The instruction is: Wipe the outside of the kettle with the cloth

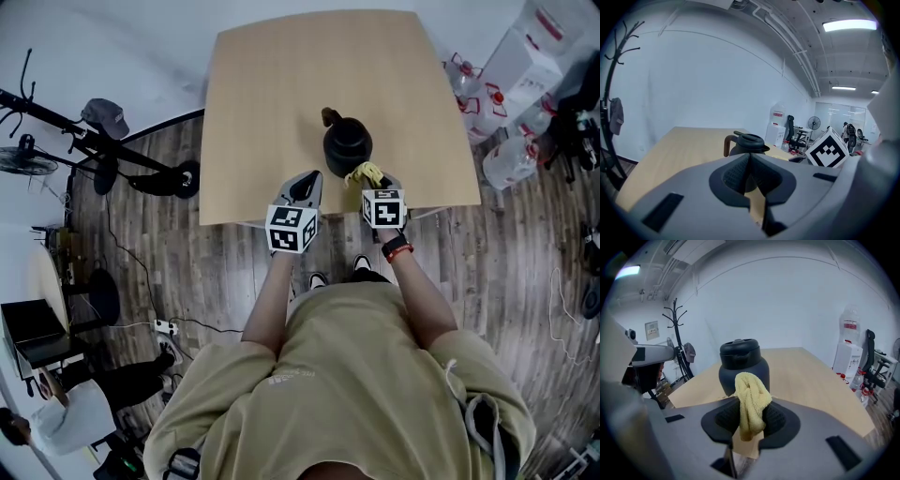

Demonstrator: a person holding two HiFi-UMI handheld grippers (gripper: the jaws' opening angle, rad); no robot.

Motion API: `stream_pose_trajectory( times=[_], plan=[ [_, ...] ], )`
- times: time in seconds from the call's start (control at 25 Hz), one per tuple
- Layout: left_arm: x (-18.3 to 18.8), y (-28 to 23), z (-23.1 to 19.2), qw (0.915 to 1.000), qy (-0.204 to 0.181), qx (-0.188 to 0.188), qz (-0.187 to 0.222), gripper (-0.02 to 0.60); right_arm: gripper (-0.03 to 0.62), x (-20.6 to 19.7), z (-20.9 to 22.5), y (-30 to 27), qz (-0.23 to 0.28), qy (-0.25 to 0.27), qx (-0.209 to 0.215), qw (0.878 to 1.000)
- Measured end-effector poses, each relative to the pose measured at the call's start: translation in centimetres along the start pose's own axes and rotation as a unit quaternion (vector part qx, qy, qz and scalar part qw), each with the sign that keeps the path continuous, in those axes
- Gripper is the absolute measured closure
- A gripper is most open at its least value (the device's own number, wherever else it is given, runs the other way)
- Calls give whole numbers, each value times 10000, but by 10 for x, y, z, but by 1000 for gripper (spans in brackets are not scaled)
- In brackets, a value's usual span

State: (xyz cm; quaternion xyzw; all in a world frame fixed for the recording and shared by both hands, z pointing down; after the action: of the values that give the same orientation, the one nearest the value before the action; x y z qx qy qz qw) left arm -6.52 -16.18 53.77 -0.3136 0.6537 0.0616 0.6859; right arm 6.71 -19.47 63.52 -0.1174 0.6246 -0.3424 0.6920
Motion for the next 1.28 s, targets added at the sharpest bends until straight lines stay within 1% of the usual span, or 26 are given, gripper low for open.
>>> stream_pose_trajectory(
  times=[0.16, 0.28, 0.52, 0.72, 0.8, 0.96, 1.12, 1.2, 1.28],
  plan=[
    [2, -12, 12, 10000, -21, -5, -12, 557, 484, 10, 31, -1, 47, -36, -68, 10000],
    [4, -21, 16, 10000, -15, 30, -39, 557, 485, 22, 51, -6, 114, -101, -40, 9999],
    [3, -30, 10, 9998, 20, 193, -108, 557, 485, 47, 73, -27, 58, -75, 267, 9996],
    [3, -37, 2, 9992, 71, 362, -183, 557, 487, 73, 86, -47, 153, -134, 516, 9985],
    [4, -40, -2, 9988, 95, 427, -217, 557, 487, 87, 88, -59, 166, -106, 652, 9977],
    [-1, -46, -7, 9979, 125, 536, -333, 557, 487, 110, 87, -81, -105, 7, 1003, 9949],
    [-8, -44, -11, 9967, 190, 668, -420, 557, 487, 128, 80, -98, -232, 104, 1401, 9898],
    [-11, -42, -13, 9961, 210, 724, -449, 557, 487, 134, 73, -106, -259, 66, 1607, 9866],
    [-12, -38, -17, 9957, 224, 775, -459, 557, 488, 137, 63, -113, -305, -100, 1839, 9824]
  ],
)
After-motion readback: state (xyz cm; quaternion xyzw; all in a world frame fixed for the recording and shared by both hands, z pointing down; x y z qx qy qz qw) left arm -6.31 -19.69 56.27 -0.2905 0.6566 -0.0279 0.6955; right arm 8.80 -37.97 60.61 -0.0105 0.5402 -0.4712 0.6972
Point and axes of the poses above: the fingertips, and each gripper's own axes: y backward along the fingers, z to its right, x out of its top, the point moved 1 cm from there along y, backward along the fingers, and after that the axes turned 5 degrees about -y, right-handed, at the moved point
